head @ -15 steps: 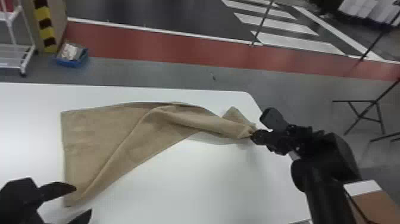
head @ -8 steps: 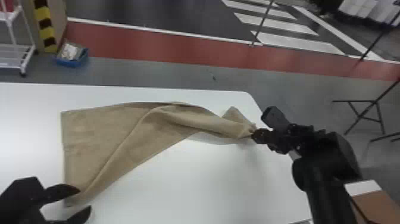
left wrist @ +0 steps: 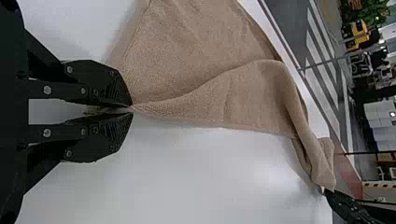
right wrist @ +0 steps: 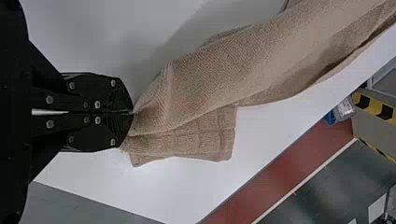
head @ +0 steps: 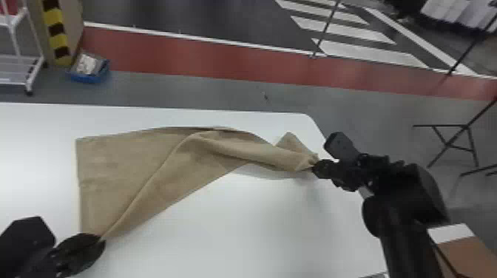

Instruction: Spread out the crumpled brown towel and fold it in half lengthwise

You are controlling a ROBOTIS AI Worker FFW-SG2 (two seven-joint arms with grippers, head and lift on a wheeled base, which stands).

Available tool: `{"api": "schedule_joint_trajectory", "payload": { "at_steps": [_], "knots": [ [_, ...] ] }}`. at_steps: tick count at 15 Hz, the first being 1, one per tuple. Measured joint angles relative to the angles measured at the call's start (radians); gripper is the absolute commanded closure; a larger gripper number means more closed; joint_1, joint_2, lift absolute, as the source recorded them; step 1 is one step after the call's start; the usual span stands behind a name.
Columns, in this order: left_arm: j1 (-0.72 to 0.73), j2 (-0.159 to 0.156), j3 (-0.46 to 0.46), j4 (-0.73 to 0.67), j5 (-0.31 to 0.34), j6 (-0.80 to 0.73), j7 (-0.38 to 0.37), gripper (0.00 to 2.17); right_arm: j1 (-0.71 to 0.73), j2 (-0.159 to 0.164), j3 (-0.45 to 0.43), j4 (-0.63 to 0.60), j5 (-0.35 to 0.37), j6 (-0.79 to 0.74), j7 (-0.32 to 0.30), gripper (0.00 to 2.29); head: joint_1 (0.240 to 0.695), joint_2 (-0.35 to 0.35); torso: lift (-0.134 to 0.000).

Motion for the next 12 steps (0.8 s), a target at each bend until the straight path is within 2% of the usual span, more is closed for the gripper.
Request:
{"api": "schedule_joint_trajectory", "payload": {
  "at_steps": [3, 6, 9, 10, 12],
  "knots": [
    [0.002, -0.004, 0.025, -0.026, 0.009, 0.025, 0.008, 1.61, 0.01, -0.003, -0.005, -0.021, -0.019, 0.023, 0.001, 1.2, 0.695, -0.35, -0.125],
    [0.002, -0.006, 0.095, -0.121, 0.05, 0.093, 0.001, 1.61, 0.012, -0.013, -0.003, -0.108, -0.079, 0.118, 0.0, 1.2, 0.695, -0.322, -0.125],
    [-0.054, -0.001, 0.224, -0.236, 0.112, 0.234, -0.052, 1.61, -0.006, -0.034, -0.013, -0.216, -0.132, 0.216, 0.0, 1.2, 0.695, -0.279, -0.125],
    [-0.087, 0.004, 0.265, -0.253, 0.13, 0.279, -0.065, 1.61, -0.011, -0.039, -0.014, -0.243, -0.139, 0.235, -0.003, 1.2, 0.695, -0.243, -0.125],
    [-0.18, 0.021, 0.352, -0.263, 0.172, 0.362, -0.084, 1.61, -0.024, -0.042, -0.012, -0.29, -0.151, 0.283, -0.055, 1.2, 0.695, -0.205, -0.125]
  ]
}}
